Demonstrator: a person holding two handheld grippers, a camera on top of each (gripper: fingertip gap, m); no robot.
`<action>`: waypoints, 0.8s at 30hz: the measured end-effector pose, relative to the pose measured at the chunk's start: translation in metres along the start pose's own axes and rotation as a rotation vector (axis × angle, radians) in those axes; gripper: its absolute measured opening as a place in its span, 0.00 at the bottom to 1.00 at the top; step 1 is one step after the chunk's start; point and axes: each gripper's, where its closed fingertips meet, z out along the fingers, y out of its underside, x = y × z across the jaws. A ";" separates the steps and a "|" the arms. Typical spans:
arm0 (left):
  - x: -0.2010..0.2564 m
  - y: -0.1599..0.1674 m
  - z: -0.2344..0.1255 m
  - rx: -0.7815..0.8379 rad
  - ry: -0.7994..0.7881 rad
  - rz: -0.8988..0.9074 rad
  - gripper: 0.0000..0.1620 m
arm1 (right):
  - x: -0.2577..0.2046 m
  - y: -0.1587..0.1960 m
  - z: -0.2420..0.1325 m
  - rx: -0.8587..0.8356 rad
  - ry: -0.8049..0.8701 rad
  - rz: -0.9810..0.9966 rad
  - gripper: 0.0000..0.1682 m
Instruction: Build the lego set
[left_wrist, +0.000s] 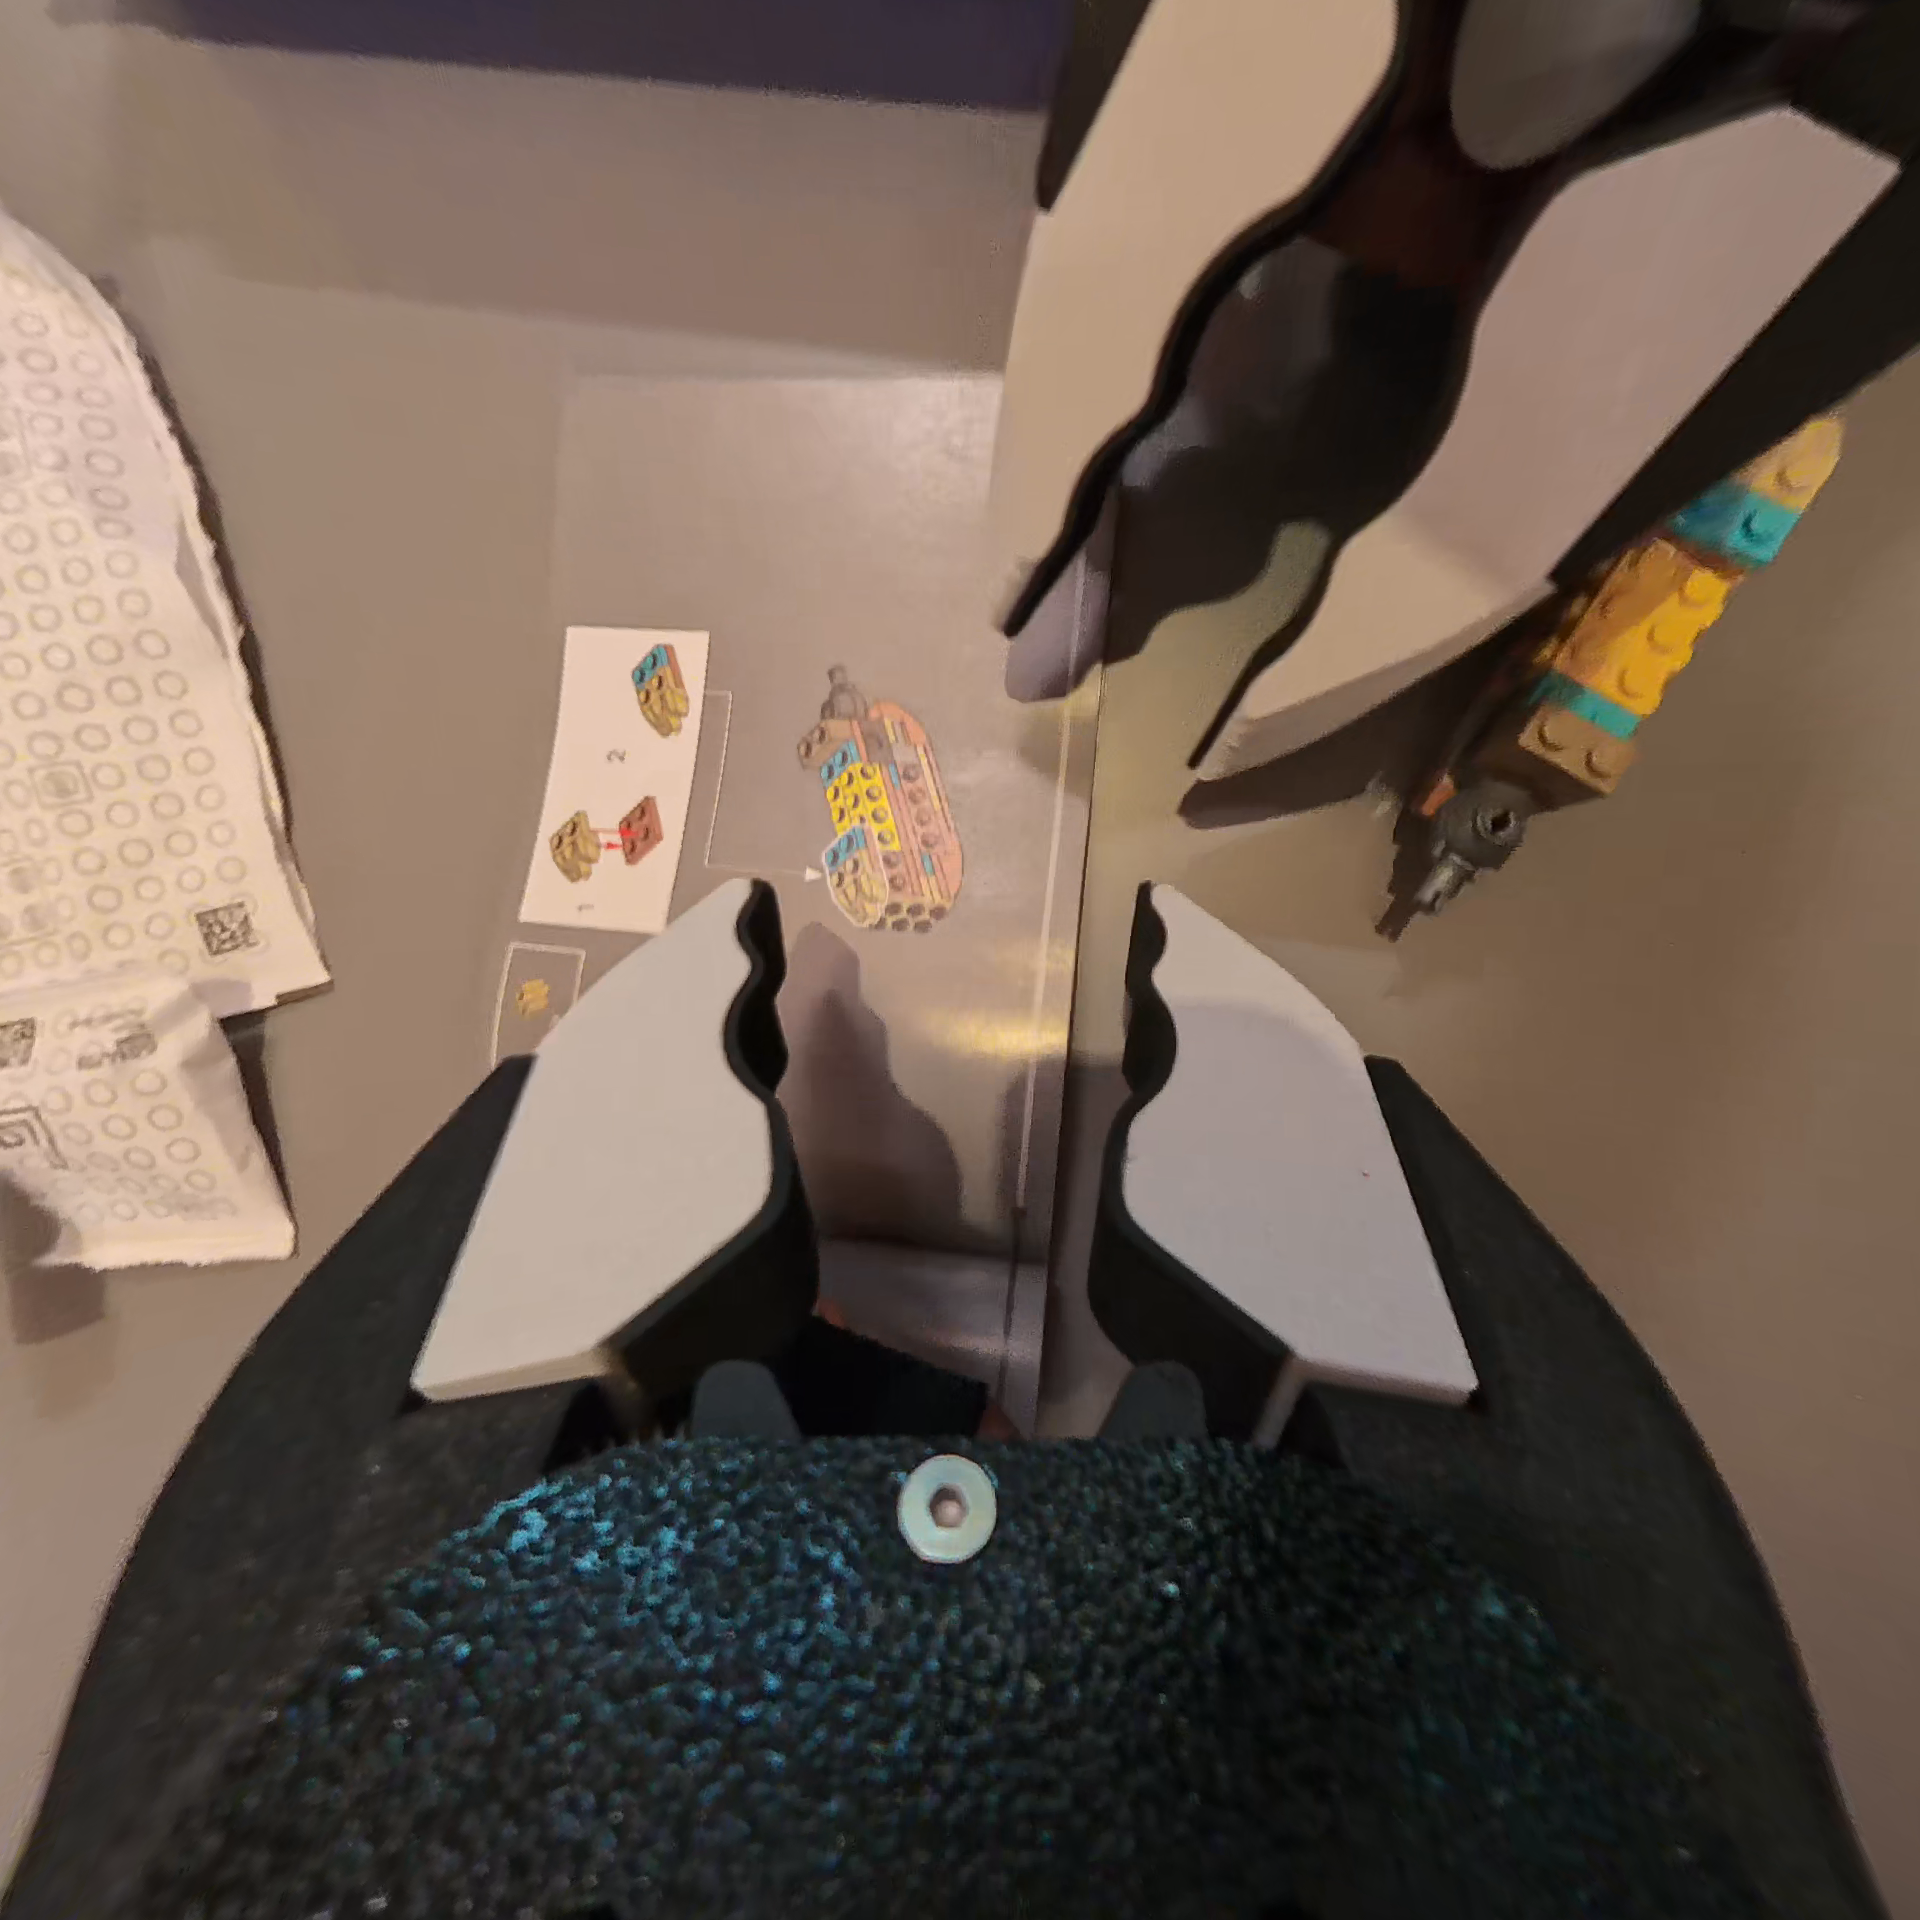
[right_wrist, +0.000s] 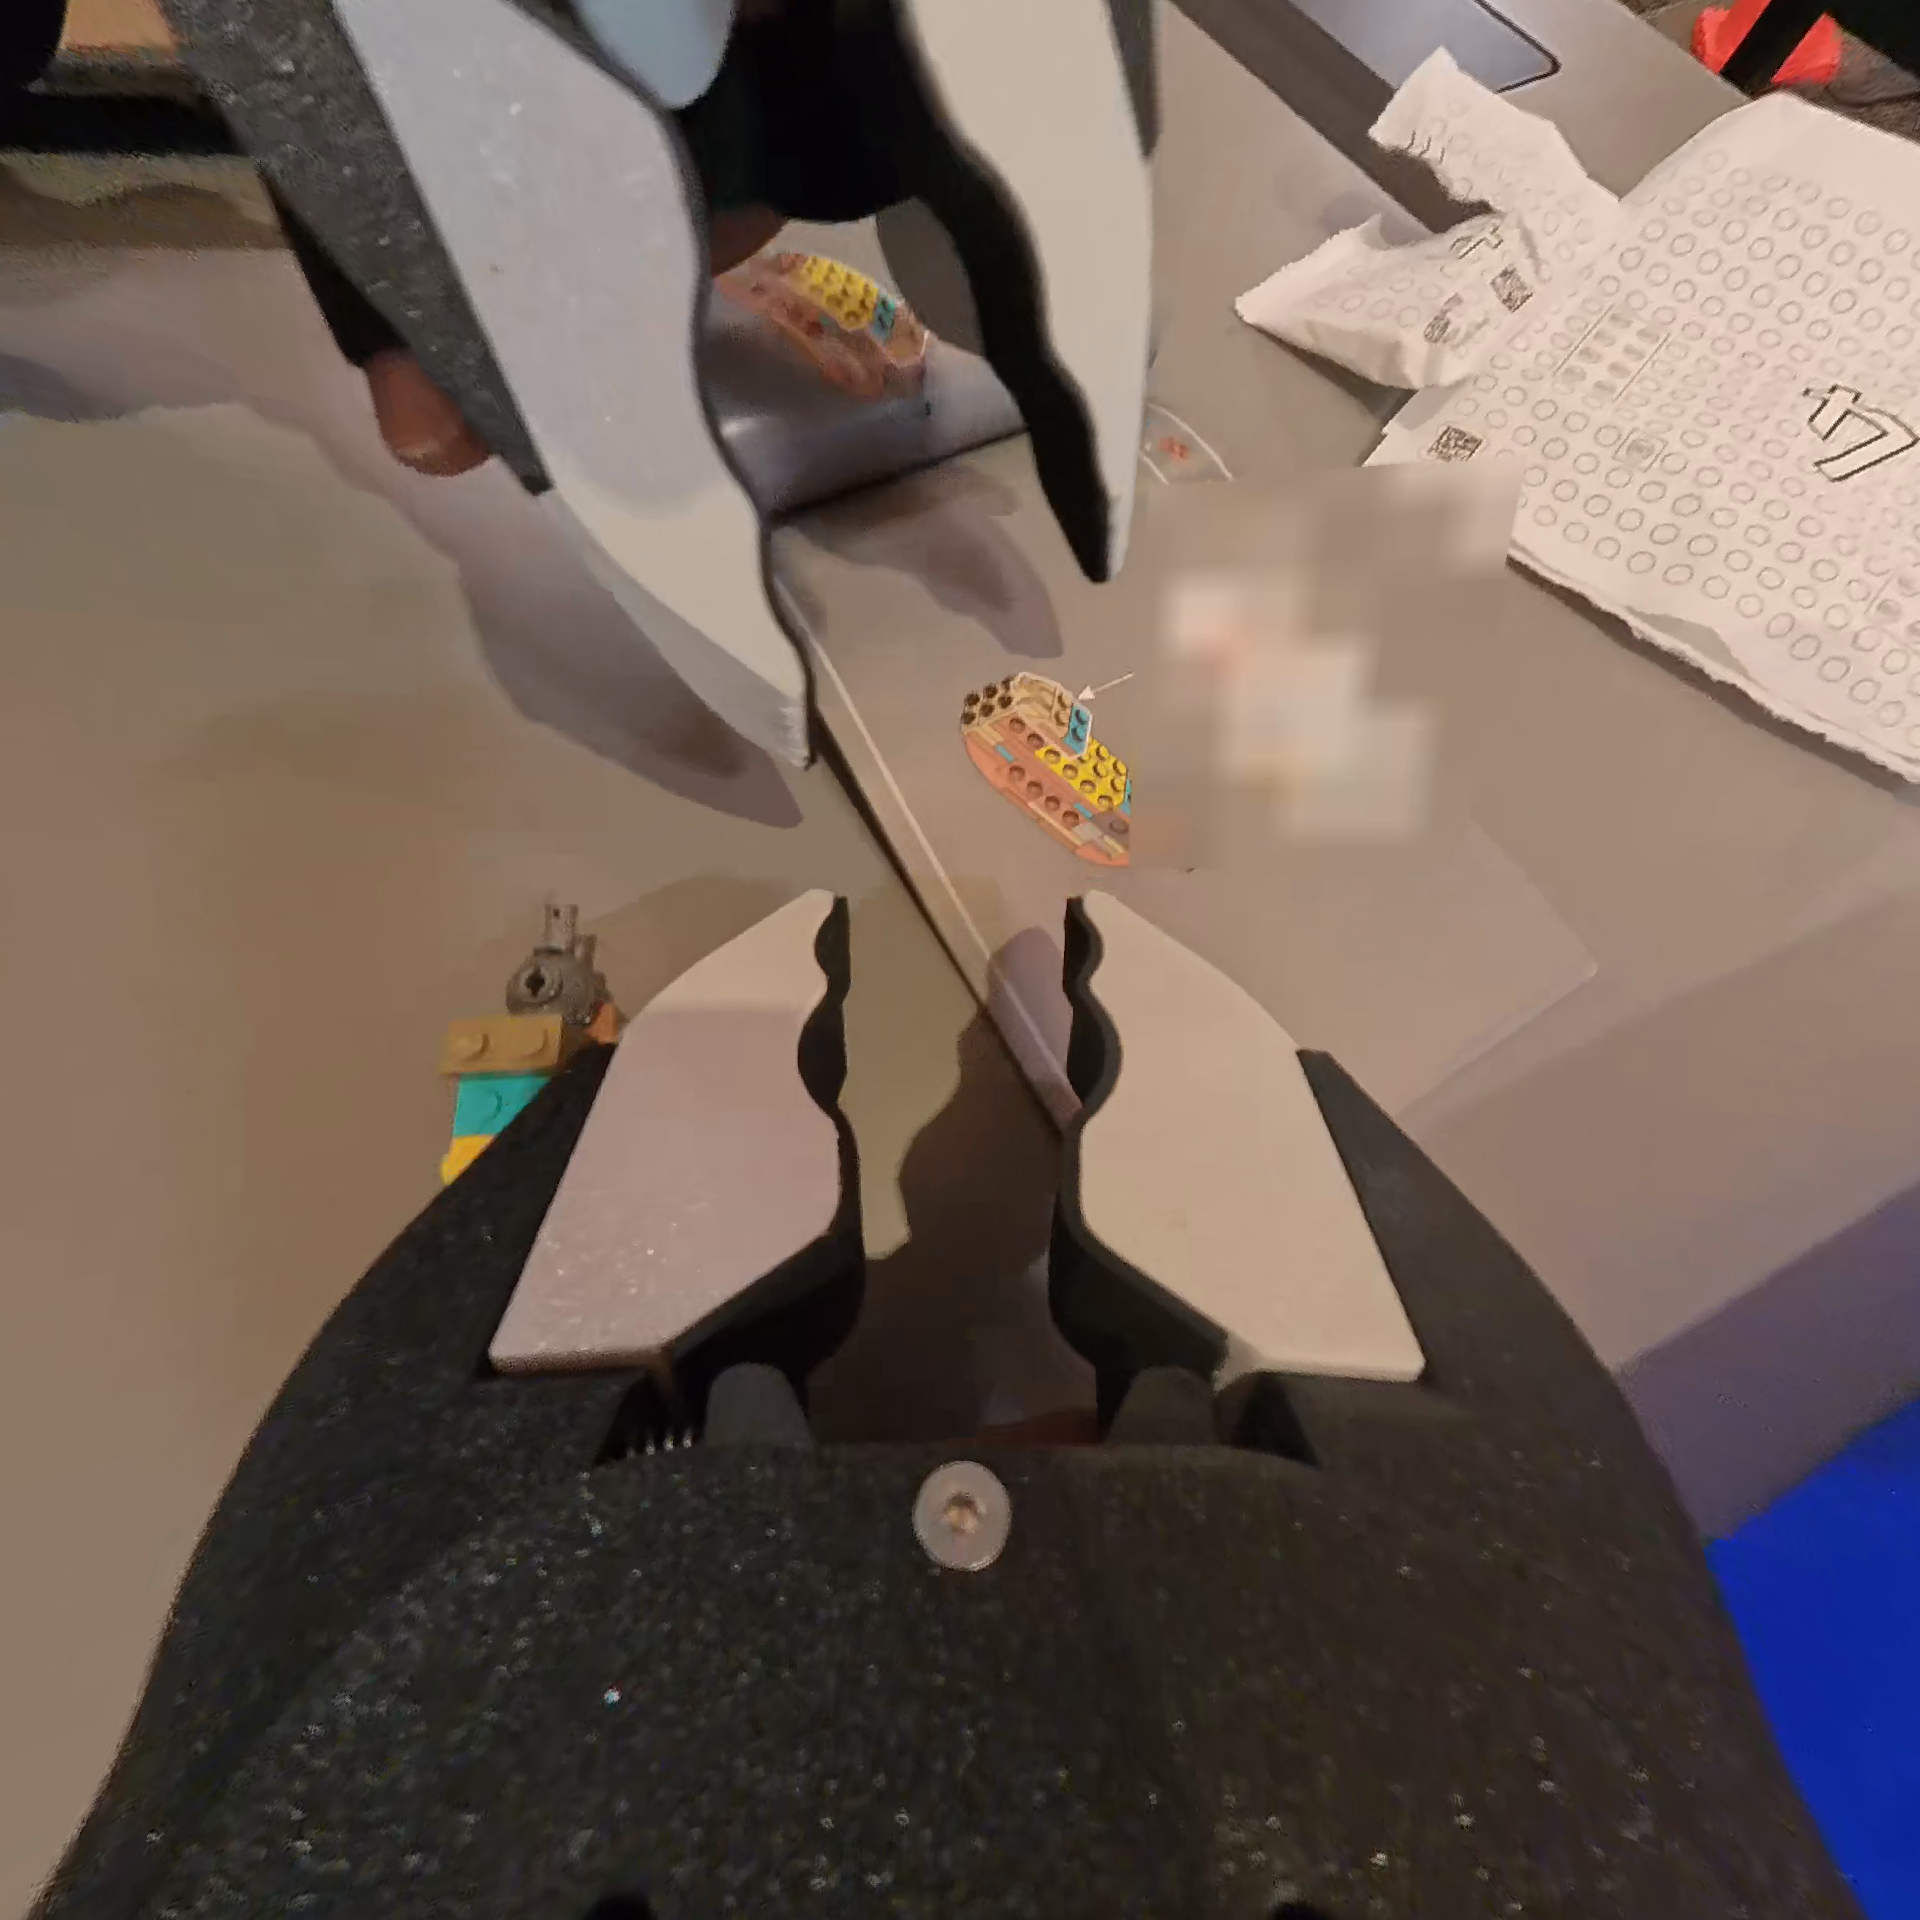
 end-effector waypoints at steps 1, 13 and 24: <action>0.000 -0.003 0.004 0.000 0.007 -0.001 0.39 | -0.001 0.002 -0.001 -0.005 0.002 -0.008 0.23; -0.002 -0.020 0.036 -0.030 0.035 0.075 0.41 | 0.007 0.007 -0.021 0.070 0.007 0.046 0.23; -0.014 -0.007 0.032 -0.043 0.028 0.009 0.38 | 0.016 0.019 -0.018 -0.019 0.103 0.007 0.24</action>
